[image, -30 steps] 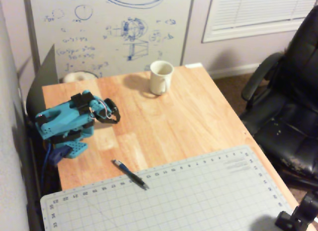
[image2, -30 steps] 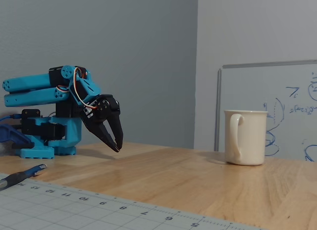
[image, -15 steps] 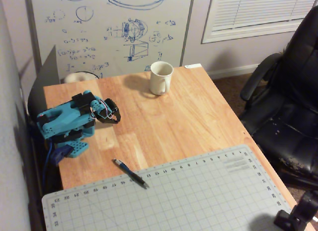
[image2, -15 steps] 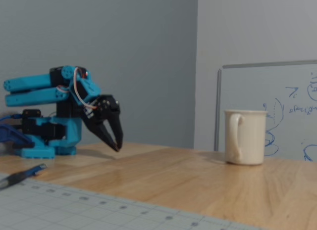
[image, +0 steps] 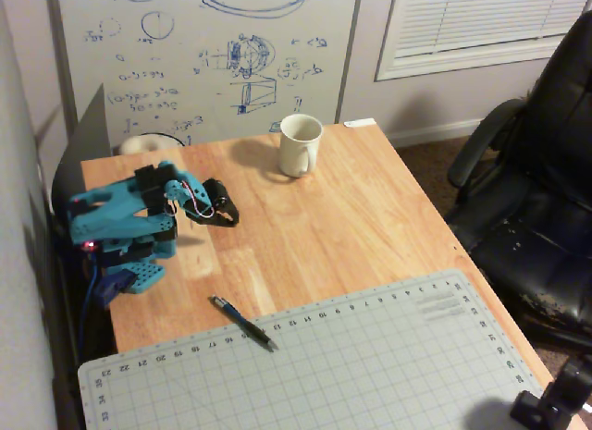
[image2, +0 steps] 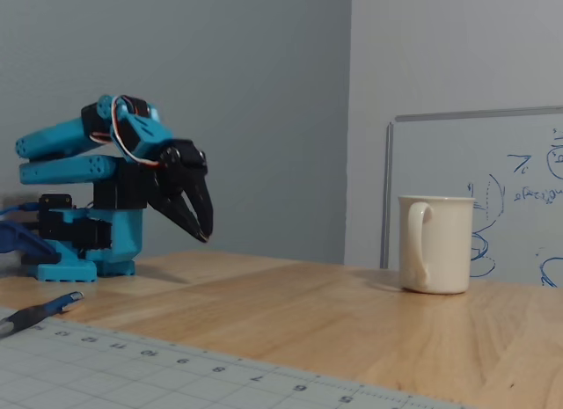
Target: Touch the pen.
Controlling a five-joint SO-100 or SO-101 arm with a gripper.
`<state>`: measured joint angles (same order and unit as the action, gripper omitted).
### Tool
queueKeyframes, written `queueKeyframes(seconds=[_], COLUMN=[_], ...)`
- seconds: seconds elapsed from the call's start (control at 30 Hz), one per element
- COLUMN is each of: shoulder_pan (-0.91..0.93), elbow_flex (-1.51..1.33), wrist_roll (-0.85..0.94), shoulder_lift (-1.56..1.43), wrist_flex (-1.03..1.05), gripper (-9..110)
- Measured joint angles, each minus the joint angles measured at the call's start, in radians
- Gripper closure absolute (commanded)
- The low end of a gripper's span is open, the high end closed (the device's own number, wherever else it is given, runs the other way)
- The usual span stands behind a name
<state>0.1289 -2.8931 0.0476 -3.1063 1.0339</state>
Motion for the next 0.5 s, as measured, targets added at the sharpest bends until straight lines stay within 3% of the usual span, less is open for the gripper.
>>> queueKeyframes(seconds=[0.2, 0.5], shoulder_pan=[0.193, 0.515], elbow_flex=[0.284, 0.637], wrist_roll=[0.141, 0.554], shoulder_lift=[0.397, 0.945], wrist_flex=[-0.009, -0.018], gripper=[101, 101])
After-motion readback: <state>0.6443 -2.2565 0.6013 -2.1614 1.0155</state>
